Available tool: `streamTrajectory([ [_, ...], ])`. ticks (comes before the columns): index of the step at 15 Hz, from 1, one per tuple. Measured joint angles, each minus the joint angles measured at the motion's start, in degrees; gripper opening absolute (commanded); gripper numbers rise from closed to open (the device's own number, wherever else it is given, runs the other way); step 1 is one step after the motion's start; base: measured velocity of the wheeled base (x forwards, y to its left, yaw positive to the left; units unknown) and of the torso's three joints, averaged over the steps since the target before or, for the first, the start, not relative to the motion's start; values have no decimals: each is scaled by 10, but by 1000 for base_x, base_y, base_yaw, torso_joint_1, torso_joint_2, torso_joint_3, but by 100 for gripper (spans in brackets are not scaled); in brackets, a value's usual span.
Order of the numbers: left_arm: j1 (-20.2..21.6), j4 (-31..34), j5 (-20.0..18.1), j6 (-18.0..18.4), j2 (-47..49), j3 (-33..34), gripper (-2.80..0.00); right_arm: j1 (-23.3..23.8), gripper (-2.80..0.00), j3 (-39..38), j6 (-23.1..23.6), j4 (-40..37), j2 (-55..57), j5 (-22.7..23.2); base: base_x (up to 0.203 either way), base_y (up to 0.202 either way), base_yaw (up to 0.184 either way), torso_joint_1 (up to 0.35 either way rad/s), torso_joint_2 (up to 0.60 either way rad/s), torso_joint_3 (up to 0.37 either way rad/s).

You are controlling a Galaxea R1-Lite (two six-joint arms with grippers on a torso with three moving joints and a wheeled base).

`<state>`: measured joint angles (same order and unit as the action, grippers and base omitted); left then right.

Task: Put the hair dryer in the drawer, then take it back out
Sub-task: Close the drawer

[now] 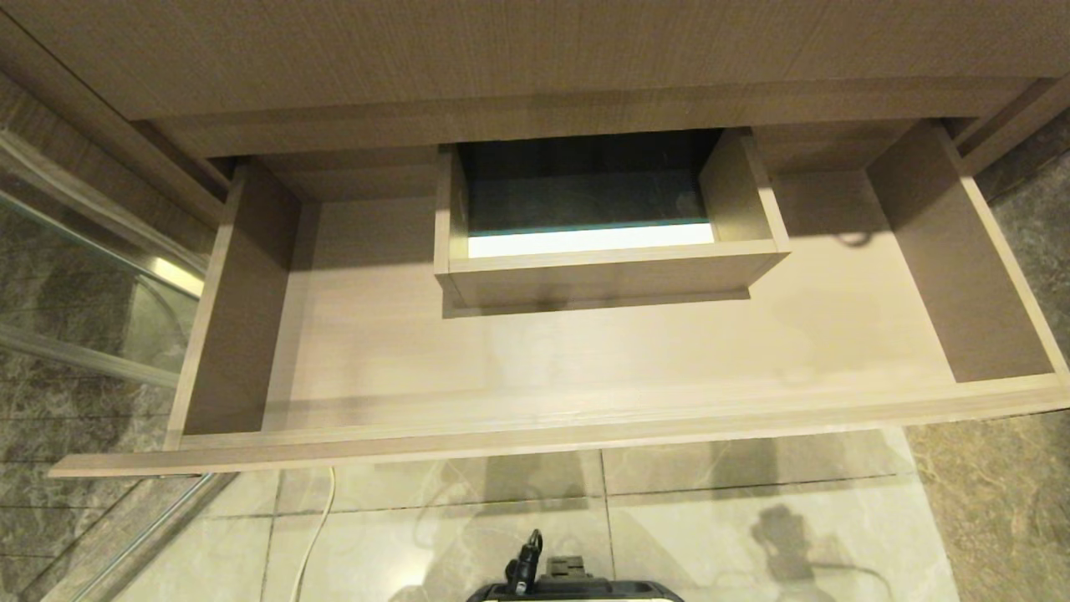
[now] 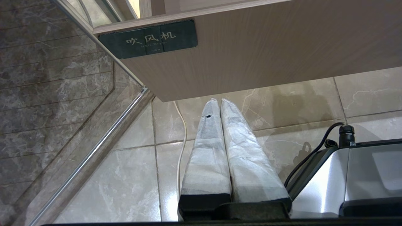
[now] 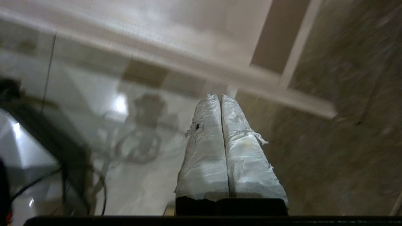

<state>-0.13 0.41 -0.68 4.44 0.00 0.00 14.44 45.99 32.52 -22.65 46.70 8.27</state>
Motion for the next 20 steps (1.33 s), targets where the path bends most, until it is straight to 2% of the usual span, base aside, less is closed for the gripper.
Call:
streamTrajectory([
  [5,0,0,0,0,0,0,-280,17,-280,6,5,-44,117,-33,0,0,0,-1,9,40],
  [10,0,0,0,0,0,0,-280,27,-280,46,28,-9,244,-101,0,0,0,1,4,35],
  [13,0,0,0,0,0,0,-280,27,-280,72,32,23,295,-105,0,0,0,0,0,0],
  [15,0,0,0,0,0,0,-280,27,-280,85,28,57,313,-94,0,0,0,0,0,0],
  [17,0,0,0,0,0,0,-280,27,-280,94,19,108,322,-55,0,0,0,0,0,0],
  [19,0,0,0,0,0,0,-280,25,-280,99,-2,189,326,-12,0,0,0,0,0,0],
  [20,0,0,0,0,0,0,-280,21,-280,103,-17,231,329,-4,0,0,0,0,0,0],
])
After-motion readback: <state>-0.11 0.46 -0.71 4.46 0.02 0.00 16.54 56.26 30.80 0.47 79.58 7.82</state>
